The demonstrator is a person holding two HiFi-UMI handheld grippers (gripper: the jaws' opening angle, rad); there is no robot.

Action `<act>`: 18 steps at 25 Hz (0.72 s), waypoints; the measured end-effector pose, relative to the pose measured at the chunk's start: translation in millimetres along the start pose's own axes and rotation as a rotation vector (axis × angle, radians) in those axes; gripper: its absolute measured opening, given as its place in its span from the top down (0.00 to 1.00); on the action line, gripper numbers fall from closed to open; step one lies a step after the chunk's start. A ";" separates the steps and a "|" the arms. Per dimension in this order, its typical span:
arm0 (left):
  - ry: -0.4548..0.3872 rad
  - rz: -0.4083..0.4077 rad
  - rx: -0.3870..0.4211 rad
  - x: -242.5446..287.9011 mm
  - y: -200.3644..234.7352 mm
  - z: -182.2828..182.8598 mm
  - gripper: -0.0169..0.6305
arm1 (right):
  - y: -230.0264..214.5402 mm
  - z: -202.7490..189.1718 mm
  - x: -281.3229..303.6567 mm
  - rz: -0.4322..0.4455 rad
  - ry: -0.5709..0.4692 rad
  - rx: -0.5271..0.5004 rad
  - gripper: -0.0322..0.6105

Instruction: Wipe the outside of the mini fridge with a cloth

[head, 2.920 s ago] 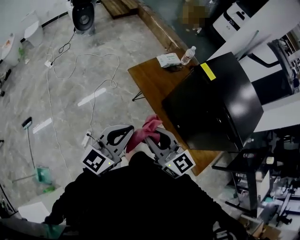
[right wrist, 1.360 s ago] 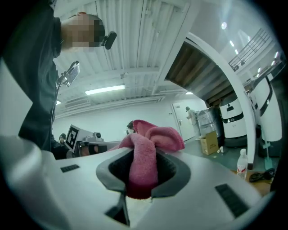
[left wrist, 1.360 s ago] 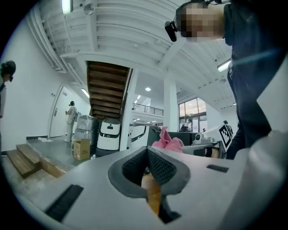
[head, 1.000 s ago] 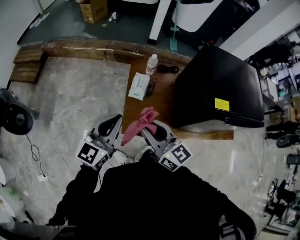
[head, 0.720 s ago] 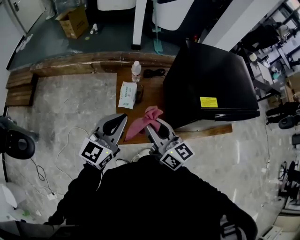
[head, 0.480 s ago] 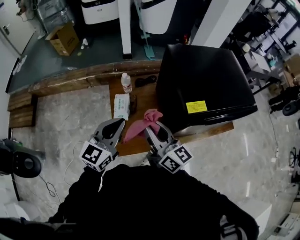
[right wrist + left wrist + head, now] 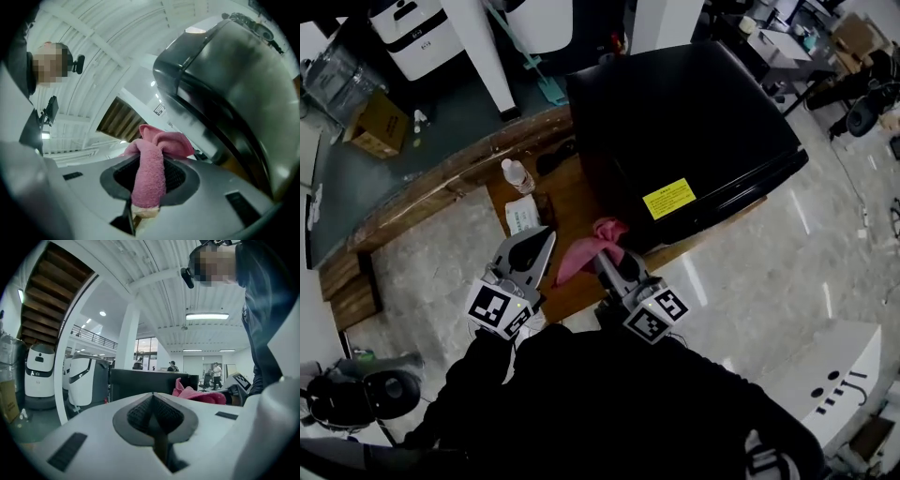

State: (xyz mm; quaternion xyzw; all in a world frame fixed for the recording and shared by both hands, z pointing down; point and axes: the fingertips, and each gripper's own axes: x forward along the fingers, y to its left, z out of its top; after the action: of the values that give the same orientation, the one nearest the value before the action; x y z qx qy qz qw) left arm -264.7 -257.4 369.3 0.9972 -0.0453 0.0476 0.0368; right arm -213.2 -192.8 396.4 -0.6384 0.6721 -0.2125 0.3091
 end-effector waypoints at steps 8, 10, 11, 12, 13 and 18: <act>-0.041 -0.241 0.025 21.7 28.5 10.9 0.96 | -7.4 8.0 22.7 -0.187 -0.181 0.013 0.80; -0.059 -0.308 0.024 25.0 35.3 15.2 0.96 | -9.7 15.3 26.1 -0.245 -0.252 0.024 0.80; -0.063 -0.334 0.027 26.2 38.8 16.3 0.96 | -11.3 20.2 27.1 -0.270 -0.292 0.036 0.80; -0.065 -0.357 0.030 27.1 42.2 16.8 0.96 | -12.8 25.7 27.7 -0.291 -0.334 0.052 0.80; -0.067 -0.378 0.034 27.6 44.8 17.4 0.96 | -13.9 31.8 27.9 -0.306 -0.376 0.067 0.80; -0.105 -0.496 0.062 23.0 44.6 28.8 0.96 | -26.9 50.1 18.7 -0.367 -0.580 0.158 0.80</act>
State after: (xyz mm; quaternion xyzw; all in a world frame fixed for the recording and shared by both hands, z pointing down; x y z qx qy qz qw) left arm -243.5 -306.0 346.0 0.9795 0.2003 -0.0133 0.0144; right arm -159.1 -208.3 376.0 -0.7566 0.4118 -0.1256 0.4922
